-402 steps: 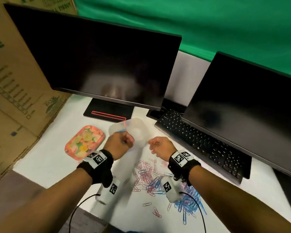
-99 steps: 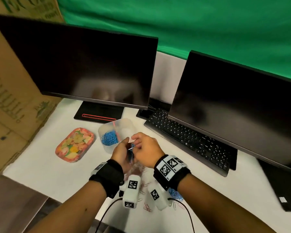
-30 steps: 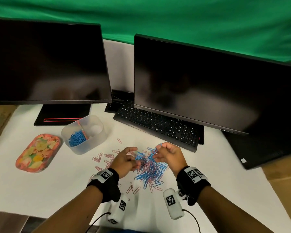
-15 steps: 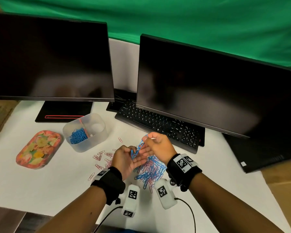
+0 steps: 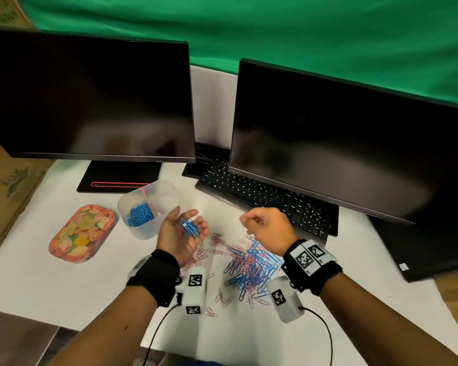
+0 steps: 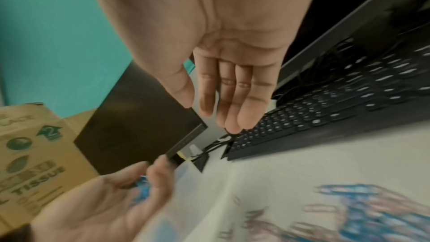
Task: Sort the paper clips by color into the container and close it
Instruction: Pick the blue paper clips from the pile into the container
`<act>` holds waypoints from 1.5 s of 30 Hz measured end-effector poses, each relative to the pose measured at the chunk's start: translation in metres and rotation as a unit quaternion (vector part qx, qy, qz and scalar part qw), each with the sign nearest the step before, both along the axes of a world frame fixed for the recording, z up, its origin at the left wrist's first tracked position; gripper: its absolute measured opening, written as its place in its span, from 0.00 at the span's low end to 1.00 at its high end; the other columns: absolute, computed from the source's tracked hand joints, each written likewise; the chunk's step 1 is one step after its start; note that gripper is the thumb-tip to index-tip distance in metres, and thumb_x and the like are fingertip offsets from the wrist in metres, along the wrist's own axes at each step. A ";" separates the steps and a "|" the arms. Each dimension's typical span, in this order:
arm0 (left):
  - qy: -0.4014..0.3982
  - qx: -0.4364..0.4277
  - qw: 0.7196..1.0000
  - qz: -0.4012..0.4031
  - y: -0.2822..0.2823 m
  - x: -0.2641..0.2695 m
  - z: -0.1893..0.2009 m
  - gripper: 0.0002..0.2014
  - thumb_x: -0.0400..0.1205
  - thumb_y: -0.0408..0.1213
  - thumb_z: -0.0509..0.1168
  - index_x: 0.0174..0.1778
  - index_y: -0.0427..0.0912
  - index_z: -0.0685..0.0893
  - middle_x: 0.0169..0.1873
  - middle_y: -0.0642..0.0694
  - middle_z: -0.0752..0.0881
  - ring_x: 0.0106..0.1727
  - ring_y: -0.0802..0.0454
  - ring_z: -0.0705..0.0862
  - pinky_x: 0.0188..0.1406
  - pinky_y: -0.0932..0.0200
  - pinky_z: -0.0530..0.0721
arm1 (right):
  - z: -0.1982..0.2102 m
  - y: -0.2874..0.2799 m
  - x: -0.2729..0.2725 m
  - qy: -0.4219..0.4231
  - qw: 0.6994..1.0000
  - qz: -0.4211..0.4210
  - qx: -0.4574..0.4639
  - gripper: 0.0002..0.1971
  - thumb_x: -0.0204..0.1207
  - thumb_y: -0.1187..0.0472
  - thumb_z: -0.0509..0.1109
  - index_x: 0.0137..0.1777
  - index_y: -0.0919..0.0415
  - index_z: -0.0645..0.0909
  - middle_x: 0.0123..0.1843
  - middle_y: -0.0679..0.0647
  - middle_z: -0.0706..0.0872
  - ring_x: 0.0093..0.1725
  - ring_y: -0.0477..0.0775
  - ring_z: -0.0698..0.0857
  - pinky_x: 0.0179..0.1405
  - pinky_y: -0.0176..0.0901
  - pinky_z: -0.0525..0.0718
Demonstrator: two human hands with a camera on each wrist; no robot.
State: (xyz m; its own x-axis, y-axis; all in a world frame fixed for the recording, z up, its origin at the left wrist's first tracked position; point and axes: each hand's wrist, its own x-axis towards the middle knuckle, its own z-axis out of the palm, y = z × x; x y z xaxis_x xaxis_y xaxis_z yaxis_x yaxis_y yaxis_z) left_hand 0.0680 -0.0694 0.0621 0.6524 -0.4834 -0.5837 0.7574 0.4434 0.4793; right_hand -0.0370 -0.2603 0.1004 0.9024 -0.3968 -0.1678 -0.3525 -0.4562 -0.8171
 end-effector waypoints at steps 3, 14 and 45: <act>-0.035 0.035 0.997 0.067 0.033 0.037 0.003 0.19 0.84 0.55 0.53 0.45 0.42 0.79 0.39 0.43 0.82 0.45 0.45 0.84 0.49 0.49 0.86 | -0.016 -0.021 -0.022 0.045 0.999 -0.027 -0.014 0.10 0.75 0.57 0.69 0.34 0.44 0.86 0.38 0.46 0.91 0.41 0.49 0.89 0.44 0.44 0.86; -0.001 0.189 0.971 0.148 0.060 0.089 0.013 0.32 0.83 0.54 0.60 0.80 0.42 0.62 0.76 0.34 0.67 0.72 0.37 0.75 0.73 0.43 0.73 | -0.067 -0.048 -0.073 0.207 0.967 -0.028 -0.147 0.14 0.80 0.63 0.60 0.53 0.58 0.88 0.56 0.54 0.89 0.56 0.58 0.85 0.58 0.42 0.81; -0.437 0.513 0.627 -0.391 -0.032 -0.044 -0.058 0.11 0.76 0.35 0.71 0.31 0.52 0.80 0.31 0.56 0.83 0.38 0.53 0.83 0.37 0.68 0.78 | -0.095 -0.035 -0.066 0.206 0.970 0.001 -0.128 0.06 0.74 0.63 0.64 0.42 0.57 0.83 0.42 0.53 0.85 0.44 0.55 0.83 0.40 0.39 0.80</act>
State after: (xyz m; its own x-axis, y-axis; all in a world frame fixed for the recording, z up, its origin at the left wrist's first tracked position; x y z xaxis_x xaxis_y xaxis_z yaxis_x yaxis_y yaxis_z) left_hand 0.0239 -0.1016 0.0041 0.7372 -0.5183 -0.4335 -0.2009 -0.7806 0.5918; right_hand -0.1030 -0.2953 0.0057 0.7802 -0.4711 -0.4116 -0.6244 -0.6265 -0.4665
